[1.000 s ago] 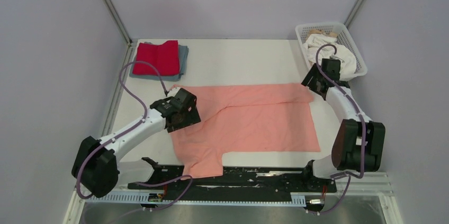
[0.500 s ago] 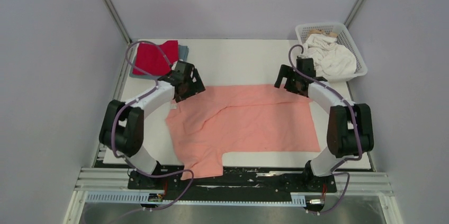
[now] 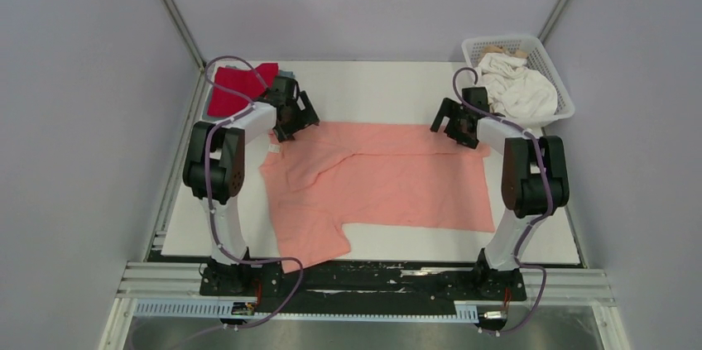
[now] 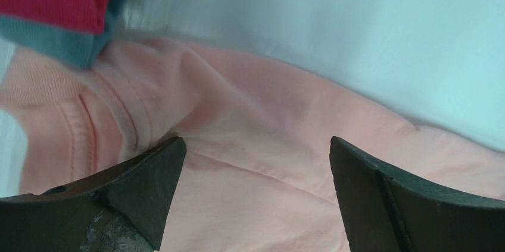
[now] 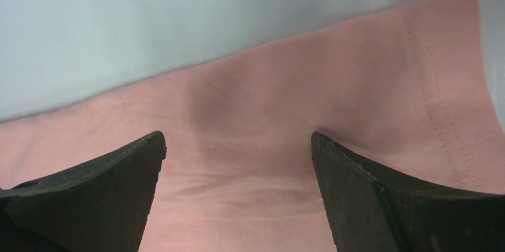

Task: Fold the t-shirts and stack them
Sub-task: Fold the flattened tshirt in 1/3 of the way

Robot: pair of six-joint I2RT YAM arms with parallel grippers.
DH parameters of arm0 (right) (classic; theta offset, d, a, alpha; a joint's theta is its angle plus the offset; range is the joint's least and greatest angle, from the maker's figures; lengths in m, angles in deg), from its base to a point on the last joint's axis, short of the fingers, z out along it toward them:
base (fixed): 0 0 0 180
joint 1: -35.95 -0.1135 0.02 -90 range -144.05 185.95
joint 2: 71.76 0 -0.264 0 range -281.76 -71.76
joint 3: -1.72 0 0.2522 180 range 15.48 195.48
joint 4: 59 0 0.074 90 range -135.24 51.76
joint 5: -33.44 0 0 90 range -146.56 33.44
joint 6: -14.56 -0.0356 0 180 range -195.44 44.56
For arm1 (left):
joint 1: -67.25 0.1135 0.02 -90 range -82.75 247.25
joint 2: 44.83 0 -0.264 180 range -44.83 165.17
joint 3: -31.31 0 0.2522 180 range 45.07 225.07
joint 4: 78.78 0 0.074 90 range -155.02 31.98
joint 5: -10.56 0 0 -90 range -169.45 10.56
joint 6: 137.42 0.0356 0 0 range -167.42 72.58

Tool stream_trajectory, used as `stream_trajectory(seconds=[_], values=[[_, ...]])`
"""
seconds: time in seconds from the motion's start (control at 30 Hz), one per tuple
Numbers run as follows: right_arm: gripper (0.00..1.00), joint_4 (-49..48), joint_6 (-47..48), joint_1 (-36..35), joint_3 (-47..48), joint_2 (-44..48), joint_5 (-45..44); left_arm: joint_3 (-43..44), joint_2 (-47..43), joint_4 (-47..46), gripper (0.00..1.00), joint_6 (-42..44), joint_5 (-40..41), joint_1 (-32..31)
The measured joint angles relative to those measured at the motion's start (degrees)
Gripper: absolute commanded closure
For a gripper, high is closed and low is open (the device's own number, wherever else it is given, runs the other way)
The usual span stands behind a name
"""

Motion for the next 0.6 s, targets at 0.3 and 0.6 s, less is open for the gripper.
stream_trajectory(seconds=[0.3,0.6], values=[[0.0,-0.17,0.72,-0.2,2.75,-1.92,-0.98,10.97,7.34,1.57,0.0,1.95,-3.69,2.27],[0.0,1.6,2.86,-4.28,-4.13,15.37,-3.63,-0.39,-4.2,2.99,0.0,4.02,-4.37,0.74]])
